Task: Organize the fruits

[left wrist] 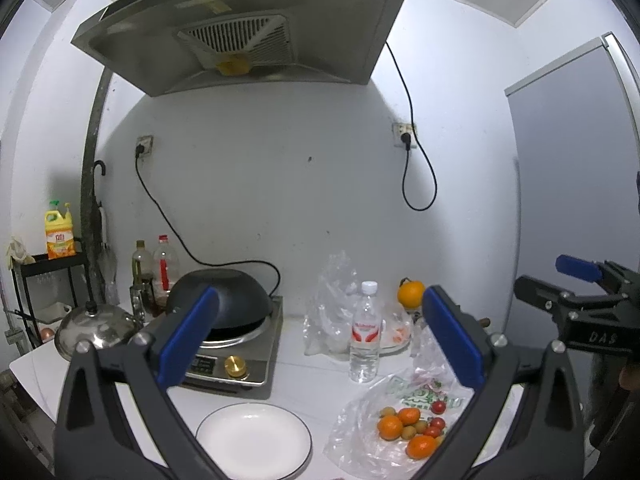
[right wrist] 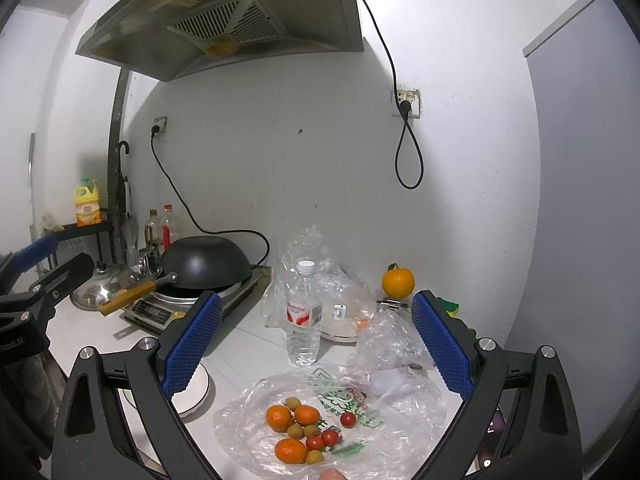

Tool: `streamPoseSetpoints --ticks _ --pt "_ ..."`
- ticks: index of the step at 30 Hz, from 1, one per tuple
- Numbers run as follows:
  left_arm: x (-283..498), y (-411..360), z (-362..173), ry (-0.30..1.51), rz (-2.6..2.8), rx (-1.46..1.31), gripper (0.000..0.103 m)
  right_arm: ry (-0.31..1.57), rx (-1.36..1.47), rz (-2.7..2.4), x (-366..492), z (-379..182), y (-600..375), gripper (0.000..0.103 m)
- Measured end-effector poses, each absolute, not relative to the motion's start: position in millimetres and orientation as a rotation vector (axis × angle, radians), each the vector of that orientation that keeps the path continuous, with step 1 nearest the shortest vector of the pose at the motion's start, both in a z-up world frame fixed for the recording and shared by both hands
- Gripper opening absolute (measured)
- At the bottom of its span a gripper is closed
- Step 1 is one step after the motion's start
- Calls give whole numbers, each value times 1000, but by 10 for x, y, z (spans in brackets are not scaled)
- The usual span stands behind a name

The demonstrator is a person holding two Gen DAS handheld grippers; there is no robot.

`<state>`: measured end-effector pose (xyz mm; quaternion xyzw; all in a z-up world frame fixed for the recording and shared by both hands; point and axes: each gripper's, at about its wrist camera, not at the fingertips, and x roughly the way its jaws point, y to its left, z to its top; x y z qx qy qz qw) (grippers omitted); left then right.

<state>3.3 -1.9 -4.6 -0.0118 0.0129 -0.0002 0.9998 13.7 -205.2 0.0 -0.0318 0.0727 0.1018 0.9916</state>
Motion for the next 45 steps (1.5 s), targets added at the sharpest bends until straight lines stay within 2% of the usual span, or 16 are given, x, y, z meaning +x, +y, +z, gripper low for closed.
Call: streamPoseSetpoints --ticks 45 --pt "154 3 -95 36 0 -29 102 170 -82 206 248 -17 -2004 97"
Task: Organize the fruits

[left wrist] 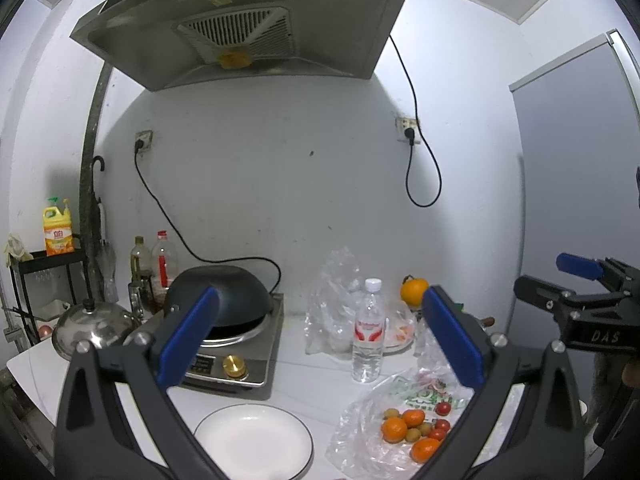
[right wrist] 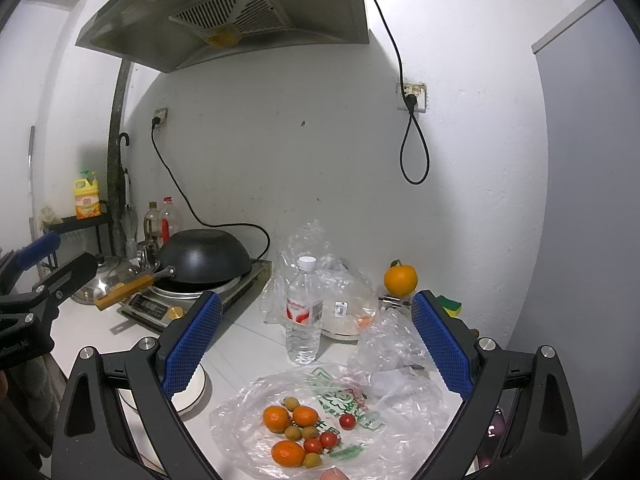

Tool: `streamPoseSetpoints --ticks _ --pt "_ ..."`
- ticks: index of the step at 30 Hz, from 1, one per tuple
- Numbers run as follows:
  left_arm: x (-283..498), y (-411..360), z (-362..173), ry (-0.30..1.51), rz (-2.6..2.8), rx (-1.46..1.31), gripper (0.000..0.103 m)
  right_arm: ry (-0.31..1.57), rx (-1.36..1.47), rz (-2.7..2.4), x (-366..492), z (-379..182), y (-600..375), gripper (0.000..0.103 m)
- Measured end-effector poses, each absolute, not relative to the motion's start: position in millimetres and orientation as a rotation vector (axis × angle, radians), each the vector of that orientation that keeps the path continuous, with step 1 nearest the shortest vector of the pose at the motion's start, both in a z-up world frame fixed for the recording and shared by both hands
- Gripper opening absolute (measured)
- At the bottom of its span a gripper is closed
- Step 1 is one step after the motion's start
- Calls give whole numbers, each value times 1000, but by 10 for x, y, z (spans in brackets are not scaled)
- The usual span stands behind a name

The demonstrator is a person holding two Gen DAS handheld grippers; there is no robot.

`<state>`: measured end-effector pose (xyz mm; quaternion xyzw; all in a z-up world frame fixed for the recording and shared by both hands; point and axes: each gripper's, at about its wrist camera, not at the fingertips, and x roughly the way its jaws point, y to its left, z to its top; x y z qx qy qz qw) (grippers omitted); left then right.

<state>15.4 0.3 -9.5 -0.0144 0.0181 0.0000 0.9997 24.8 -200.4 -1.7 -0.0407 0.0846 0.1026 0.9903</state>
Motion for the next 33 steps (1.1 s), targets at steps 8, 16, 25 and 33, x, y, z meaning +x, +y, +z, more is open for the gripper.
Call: streamPoseSetpoints --ticks 8,16,25,33 --pt "213 -39 -93 50 -10 -18 102 182 -81 209 293 -33 -2007 97" --pt "410 -207 -201 88 -34 13 102 216 -75 210 413 -132 -2134 97" --pt "757 -550 -502 198 -49 95 102 290 -69 193 677 -442 -2424 97" --pt "1073 -883 -883 327 -58 158 93 406 -61 198 954 -841 -2749 74"
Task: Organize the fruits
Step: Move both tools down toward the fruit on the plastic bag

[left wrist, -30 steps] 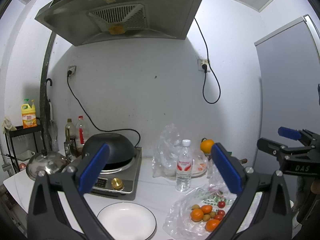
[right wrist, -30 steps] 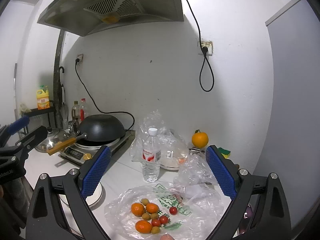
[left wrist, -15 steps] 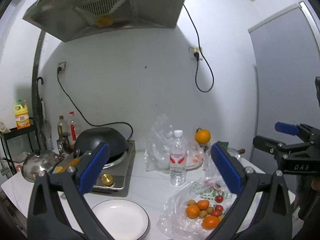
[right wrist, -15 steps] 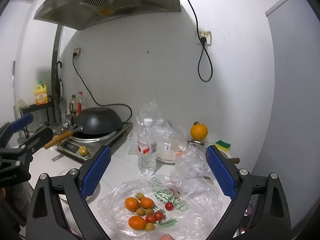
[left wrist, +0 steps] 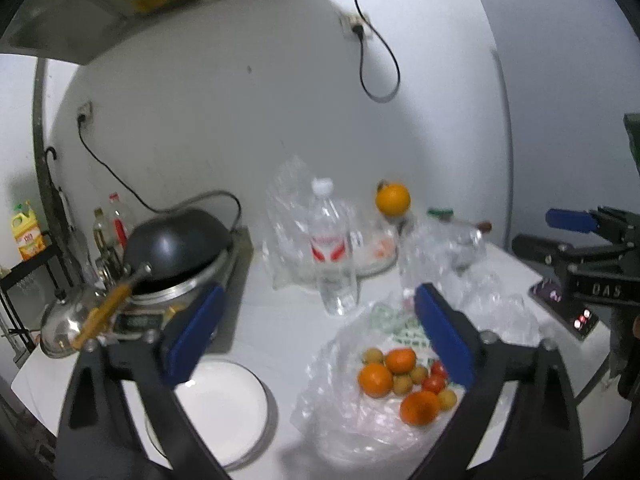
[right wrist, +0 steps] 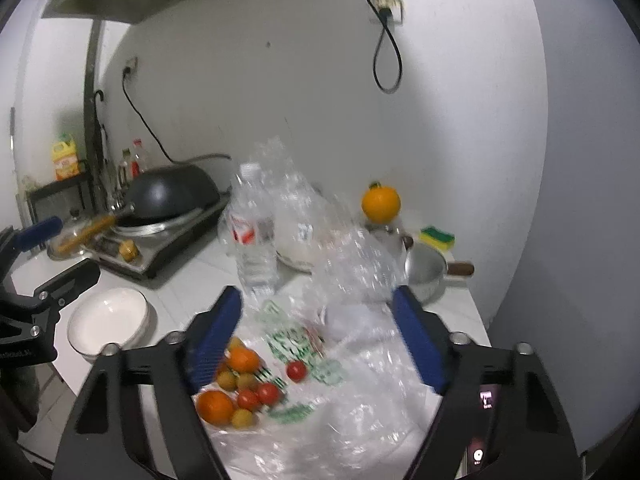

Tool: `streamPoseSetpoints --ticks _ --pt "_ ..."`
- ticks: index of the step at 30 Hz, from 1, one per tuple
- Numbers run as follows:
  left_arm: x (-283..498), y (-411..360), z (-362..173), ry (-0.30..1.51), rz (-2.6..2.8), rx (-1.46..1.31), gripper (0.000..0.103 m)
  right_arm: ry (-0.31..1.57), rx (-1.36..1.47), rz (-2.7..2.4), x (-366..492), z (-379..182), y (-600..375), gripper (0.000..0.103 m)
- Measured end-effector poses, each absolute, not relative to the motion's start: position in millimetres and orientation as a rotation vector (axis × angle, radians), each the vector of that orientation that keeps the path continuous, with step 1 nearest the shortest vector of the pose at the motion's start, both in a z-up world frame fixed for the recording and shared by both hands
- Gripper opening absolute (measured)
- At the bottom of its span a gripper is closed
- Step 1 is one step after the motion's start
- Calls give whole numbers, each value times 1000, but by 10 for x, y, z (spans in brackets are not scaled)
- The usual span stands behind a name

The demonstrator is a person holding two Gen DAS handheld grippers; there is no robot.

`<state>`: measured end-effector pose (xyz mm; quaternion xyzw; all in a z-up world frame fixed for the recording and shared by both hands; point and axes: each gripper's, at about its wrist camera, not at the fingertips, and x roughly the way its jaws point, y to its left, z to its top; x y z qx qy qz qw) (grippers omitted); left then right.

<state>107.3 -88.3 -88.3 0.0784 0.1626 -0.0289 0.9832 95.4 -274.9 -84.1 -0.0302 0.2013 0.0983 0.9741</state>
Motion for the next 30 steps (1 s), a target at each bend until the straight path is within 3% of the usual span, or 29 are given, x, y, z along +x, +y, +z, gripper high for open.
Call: streamPoseSetpoints --ticks 5,8,11,28,30 --pt "1247 -1032 -1128 420 -82 160 85 468 -56 237 1064 -1061 -2811 72" --pt "1342 -1108 -1280 481 -98 159 75 510 -55 254 1138 -1191 -2840 56" --pt "1439 -1197 -1453 549 -113 156 67 543 -51 269 1192 -1289 -2885 52" --pt "1663 -1510 -2139 803 -192 141 66 719 -42 365 1671 -1798 -2861 39" --pt "1670 -1537 -2182 822 -204 138 59 733 -44 376 1746 -1838 -2842 39"
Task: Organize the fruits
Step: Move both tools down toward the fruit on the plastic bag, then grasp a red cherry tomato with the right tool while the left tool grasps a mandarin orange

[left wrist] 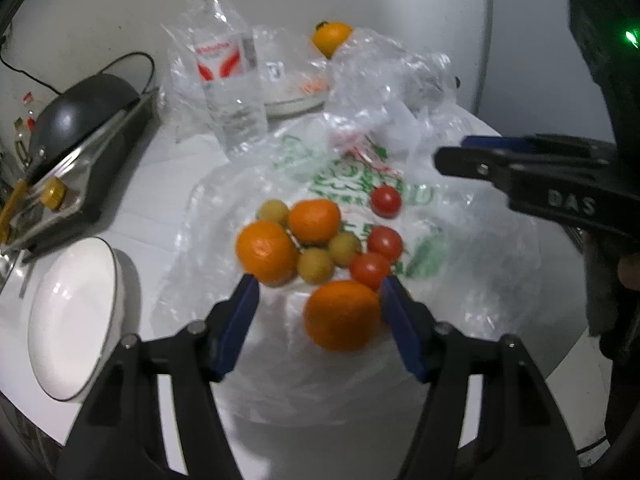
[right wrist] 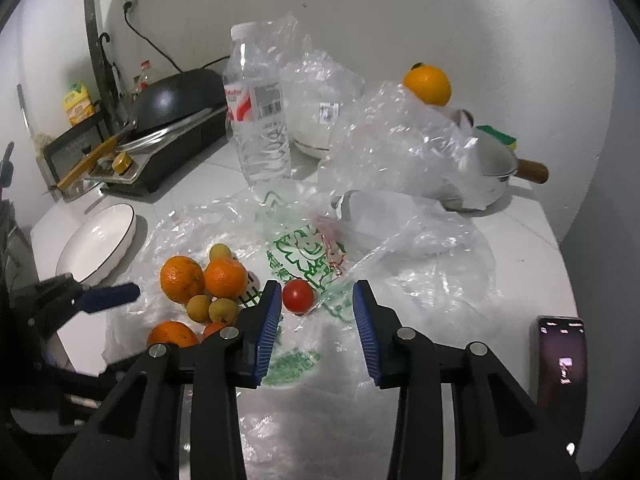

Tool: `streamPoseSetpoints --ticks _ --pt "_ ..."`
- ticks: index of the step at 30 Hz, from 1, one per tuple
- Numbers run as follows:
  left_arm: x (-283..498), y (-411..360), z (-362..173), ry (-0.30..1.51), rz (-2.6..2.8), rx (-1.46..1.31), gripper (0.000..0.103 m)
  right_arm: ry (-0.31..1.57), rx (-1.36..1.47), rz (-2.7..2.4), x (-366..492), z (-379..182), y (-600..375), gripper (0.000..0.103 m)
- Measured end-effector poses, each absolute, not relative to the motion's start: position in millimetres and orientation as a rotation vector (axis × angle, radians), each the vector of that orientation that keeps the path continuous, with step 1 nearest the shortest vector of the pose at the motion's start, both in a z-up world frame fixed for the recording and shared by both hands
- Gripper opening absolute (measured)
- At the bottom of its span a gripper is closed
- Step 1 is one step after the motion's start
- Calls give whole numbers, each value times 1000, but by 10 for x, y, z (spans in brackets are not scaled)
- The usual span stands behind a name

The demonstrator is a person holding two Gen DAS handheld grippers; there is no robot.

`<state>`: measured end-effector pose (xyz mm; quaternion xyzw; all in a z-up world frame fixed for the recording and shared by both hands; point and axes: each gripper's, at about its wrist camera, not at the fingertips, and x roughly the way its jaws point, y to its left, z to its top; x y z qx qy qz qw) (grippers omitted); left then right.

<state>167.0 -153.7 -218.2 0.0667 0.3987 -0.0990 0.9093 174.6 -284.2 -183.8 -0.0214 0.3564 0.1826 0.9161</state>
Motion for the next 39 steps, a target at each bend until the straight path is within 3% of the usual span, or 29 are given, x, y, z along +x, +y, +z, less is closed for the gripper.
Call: streamPoseSetpoints --ticks 13,16,23,39 --pt "1765 -1489 -2299 894 -279 49 55 845 -44 450 2138 -2104 -2592 37" --pt "1773 -1483 -2309 899 -295 30 46 866 -42 457 2184 -2153 -2566 36" --pt "1810 -1475 -2312 911 -315 18 45 903 -56 458 2260 -2253 -2517 27" --pt "1770 -1443 -2088 835 -316 28 44 842 -62 447 2169 -2067 -2576 27"
